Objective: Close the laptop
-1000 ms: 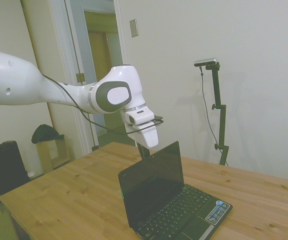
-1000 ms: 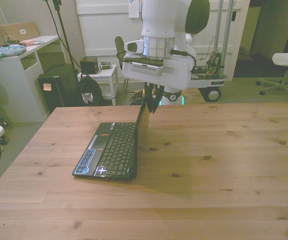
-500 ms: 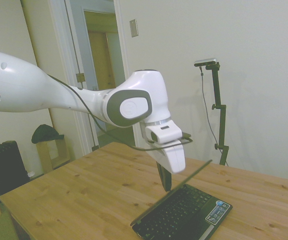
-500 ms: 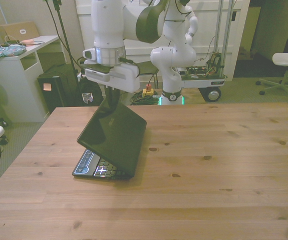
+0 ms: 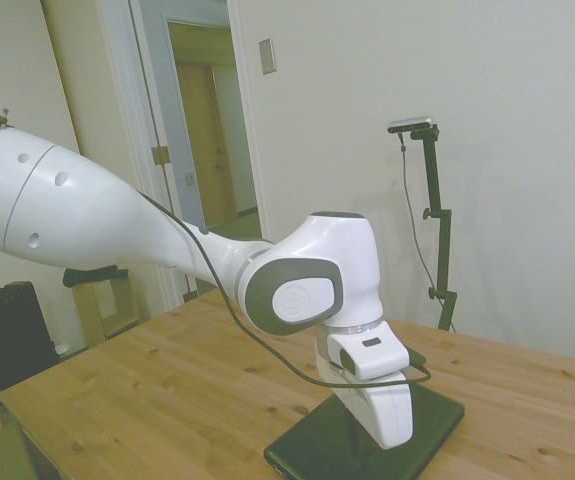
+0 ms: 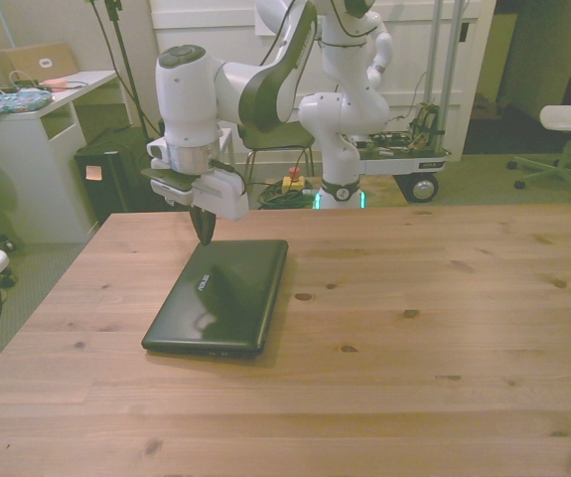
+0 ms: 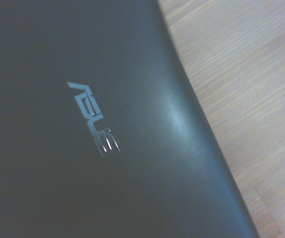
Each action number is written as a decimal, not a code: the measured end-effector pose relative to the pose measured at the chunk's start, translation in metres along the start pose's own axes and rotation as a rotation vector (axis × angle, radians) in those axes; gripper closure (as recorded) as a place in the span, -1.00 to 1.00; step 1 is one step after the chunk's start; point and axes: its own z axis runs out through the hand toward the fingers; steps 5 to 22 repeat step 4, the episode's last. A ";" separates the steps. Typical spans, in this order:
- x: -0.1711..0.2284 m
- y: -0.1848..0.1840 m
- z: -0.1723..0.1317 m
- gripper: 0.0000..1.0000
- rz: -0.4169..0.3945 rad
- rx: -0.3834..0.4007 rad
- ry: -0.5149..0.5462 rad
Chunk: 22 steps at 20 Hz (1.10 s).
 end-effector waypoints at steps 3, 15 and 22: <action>-0.013 -0.007 -0.046 1.00 -0.028 0.053 0.011; -0.026 -0.012 -0.064 1.00 -0.053 0.073 0.017; -0.026 -0.012 -0.064 1.00 -0.053 0.073 0.017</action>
